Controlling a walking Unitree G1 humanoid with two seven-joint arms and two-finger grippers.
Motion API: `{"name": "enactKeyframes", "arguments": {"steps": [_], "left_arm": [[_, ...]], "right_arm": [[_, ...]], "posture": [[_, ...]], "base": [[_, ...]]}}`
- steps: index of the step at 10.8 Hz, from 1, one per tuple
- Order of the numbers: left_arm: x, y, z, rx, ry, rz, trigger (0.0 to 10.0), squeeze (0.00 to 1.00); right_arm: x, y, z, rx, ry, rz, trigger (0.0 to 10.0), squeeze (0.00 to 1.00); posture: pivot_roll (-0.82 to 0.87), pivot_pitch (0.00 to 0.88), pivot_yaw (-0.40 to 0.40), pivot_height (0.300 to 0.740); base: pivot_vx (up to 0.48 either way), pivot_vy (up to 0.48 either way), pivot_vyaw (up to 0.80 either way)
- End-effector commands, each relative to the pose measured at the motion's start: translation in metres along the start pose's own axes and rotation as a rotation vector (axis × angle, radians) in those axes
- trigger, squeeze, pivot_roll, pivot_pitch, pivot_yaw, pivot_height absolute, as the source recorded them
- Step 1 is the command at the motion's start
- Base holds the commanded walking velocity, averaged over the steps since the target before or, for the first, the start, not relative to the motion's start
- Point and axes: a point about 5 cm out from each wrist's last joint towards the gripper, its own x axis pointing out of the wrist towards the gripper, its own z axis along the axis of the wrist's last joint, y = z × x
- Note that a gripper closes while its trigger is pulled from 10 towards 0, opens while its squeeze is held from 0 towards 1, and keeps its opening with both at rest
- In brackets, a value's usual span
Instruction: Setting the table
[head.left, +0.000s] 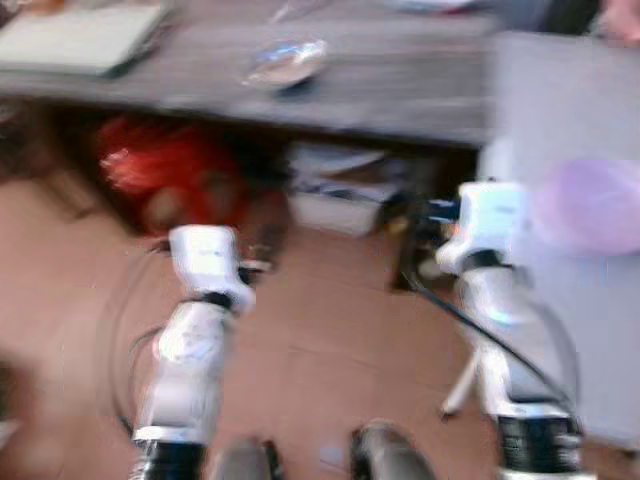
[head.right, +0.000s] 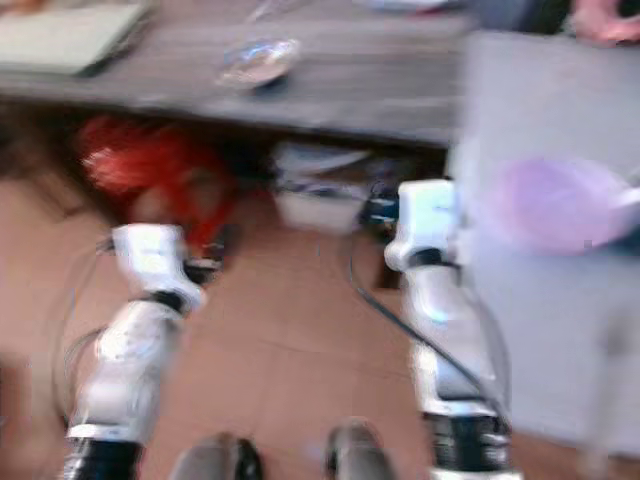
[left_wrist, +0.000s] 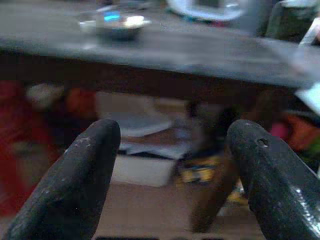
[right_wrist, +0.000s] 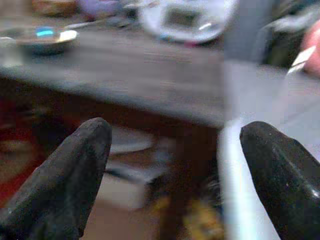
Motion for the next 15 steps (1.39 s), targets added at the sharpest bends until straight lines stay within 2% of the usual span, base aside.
{"name": "enactKeyframes", "arguments": {"steps": [1,6,11,15], "left_arm": [[-0.004,0.01,0.002,0.015,-0.005,0.031,10.0,0.0],[-0.002,0.017,0.0,0.012,-0.006,0.09,10.0,0.0],[0.0,0.019,0.002,0.02,-0.01,0.097,10.0,0.0],[-0.001,0.019,0.004,0.013,-0.016,0.076,10.0,0.0]], "right_arm": [[0.0,0.011,0.007,0.008,-0.037,0.043,10.0,0.0],[0.001,0.014,0.009,-0.019,-0.069,0.066,10.0,0.0],[0.007,0.013,0.013,-0.032,-0.096,0.056,10.0,0.0],[0.016,-0.001,0.015,-0.031,-0.095,-0.051,10.0,0.0]], "posture": [[-0.06,0.164,0.055,0.74],[-0.06,0.161,0.05,0.74],[-0.05,0.158,0.055,0.74],[-0.04,0.174,0.063,0.74]], "base": [[0.315,-0.352,-0.8],[0.0,0.0,-0.09],[0.0,0.0,0.0],[0.0,0.0,0.0]]}}
